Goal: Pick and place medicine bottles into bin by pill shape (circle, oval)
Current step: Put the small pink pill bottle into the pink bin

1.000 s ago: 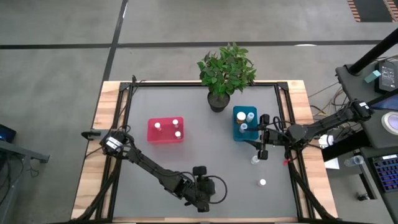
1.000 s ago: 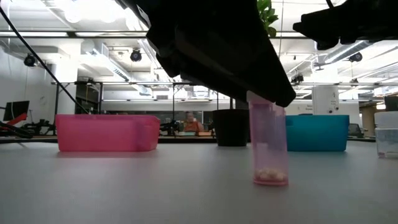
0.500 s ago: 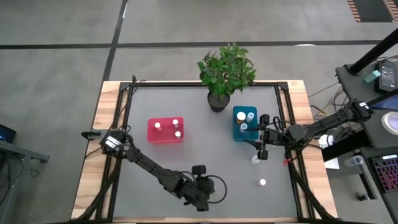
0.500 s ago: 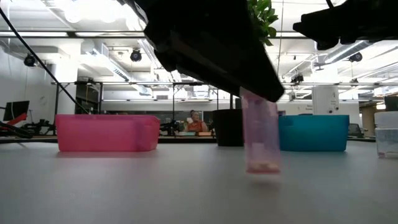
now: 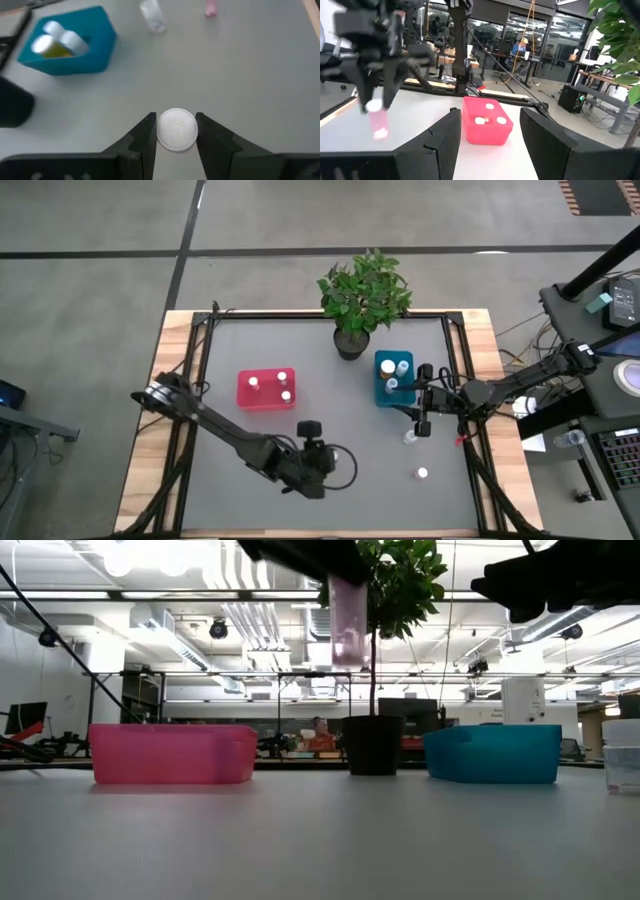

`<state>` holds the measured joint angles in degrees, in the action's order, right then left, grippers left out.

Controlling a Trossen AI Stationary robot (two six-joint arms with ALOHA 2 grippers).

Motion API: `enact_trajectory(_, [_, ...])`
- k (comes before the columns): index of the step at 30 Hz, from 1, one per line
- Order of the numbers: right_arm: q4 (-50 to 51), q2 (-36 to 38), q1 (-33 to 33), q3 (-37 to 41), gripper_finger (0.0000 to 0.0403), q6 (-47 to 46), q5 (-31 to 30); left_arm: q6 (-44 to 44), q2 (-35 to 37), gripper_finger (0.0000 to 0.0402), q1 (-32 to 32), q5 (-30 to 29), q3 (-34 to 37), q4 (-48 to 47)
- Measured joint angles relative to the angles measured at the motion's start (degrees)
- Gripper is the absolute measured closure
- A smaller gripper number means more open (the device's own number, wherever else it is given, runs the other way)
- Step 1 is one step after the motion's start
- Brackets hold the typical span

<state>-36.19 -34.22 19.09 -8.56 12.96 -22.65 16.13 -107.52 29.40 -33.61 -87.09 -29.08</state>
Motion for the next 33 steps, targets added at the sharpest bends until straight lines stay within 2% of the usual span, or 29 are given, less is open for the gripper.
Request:
enact_trajectory(6, [0.2,0.0,0.0,0.0,0.0211,-0.9,0.0,0.0,7.5,0.0301,-0.9,-2.6,3.3,-0.4])
enact_trajectory(15, [1.5,-0.7,0.0,0.0,0.0211,-1.8,-2.0,7.1,20.8,0.0301,-1.5,-9.1,15.6,-0.2])
enact_trajectory(20, [1.8,-1.5,0.0,0.1,0.0211,-3.0,-3.2,7.6,27.2,0.0301,-2.3,-11.4,22.3,-0.6])
enact_trajectory(28, [2.1,-2.3,0.0,0.1,0.0211,-5.6,-3.5,13.3,37.4,0.0301,-7.3,-12.6,32.7,-4.8])
enact_trajectory(33, [3.1,-2.8,0.0,0.1,0.0211,-7.1,-5.8,13.7,43.1,0.0301,-11.7,-12.6,40.1,-5.3])
